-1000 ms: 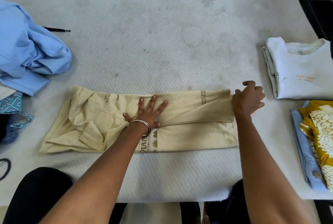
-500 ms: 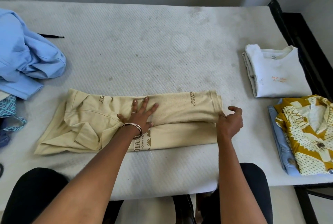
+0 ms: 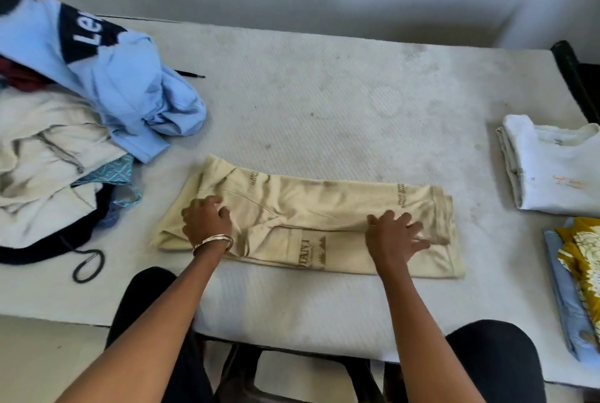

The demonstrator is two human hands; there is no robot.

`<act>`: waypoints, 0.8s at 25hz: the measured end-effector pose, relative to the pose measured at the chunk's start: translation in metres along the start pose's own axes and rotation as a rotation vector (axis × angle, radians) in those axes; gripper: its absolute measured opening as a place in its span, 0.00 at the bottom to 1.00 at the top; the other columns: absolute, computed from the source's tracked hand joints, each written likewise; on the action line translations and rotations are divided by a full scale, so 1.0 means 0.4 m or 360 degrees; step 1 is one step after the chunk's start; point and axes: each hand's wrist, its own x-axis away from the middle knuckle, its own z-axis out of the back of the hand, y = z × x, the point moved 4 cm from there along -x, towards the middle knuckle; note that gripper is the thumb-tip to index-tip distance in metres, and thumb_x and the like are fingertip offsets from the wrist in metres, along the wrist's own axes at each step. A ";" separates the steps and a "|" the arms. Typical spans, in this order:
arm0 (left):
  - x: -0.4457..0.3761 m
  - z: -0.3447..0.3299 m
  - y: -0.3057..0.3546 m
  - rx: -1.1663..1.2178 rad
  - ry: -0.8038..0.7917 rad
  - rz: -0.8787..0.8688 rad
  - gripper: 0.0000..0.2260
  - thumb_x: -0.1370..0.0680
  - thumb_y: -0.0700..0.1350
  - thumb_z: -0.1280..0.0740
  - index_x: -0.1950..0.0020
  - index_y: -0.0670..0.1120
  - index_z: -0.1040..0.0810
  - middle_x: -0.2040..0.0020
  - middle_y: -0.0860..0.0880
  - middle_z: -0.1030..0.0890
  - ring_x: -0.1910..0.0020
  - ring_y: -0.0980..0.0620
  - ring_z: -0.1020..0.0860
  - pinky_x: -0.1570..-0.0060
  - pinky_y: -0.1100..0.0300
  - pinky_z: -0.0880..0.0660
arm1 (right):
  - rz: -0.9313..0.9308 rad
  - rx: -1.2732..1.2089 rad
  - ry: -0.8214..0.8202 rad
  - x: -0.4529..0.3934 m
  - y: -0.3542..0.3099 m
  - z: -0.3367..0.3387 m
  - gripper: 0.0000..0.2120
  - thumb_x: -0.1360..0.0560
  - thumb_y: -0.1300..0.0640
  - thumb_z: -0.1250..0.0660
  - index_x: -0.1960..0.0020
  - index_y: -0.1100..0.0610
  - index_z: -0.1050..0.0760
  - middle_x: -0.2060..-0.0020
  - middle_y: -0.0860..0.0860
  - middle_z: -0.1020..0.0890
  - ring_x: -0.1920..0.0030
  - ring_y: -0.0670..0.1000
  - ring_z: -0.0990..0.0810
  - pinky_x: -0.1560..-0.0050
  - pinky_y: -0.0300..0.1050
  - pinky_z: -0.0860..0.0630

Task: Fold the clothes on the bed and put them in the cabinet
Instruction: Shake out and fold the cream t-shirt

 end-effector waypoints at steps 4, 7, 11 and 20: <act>-0.038 0.031 -0.132 -0.0018 -0.0336 0.0544 0.29 0.29 0.57 0.27 0.37 0.40 0.28 0.37 0.35 0.27 0.38 0.35 0.28 0.40 0.46 0.30 | 0.0959 -0.0167 -0.0132 0.165 -0.255 -0.015 0.20 0.21 0.43 0.38 0.33 0.50 0.30 0.38 0.52 0.26 0.35 0.57 0.32 0.38 0.58 0.35; -0.031 0.029 -0.150 0.0178 -0.0497 0.0338 0.20 0.27 0.52 0.27 0.40 0.42 0.22 0.43 0.41 0.19 0.41 0.41 0.23 0.43 0.54 0.29 | 0.1494 -0.0247 -0.0351 0.275 -0.402 -0.077 0.26 0.24 0.47 0.31 0.29 0.53 0.32 0.37 0.53 0.26 0.35 0.57 0.31 0.39 0.53 0.33; -0.013 0.034 -0.142 0.0319 -0.0606 0.0086 0.17 0.28 0.46 0.25 0.42 0.43 0.20 0.47 0.44 0.17 0.46 0.46 0.20 0.49 0.61 0.28 | 0.1612 -0.0097 -0.0370 0.329 -0.524 -0.142 0.39 0.28 0.48 0.27 0.25 0.61 0.40 0.35 0.58 0.29 0.35 0.60 0.31 0.37 0.52 0.32; -0.065 0.094 -0.073 0.1108 -0.0803 -0.0019 0.07 0.23 0.34 0.34 0.51 0.40 0.16 0.55 0.46 0.16 0.59 0.53 0.19 0.52 0.59 0.23 | 0.1109 -0.0834 -0.0326 0.294 -0.560 -0.166 0.15 0.27 0.55 0.29 0.42 0.59 0.24 0.54 0.55 0.17 0.51 0.61 0.19 0.53 0.52 0.25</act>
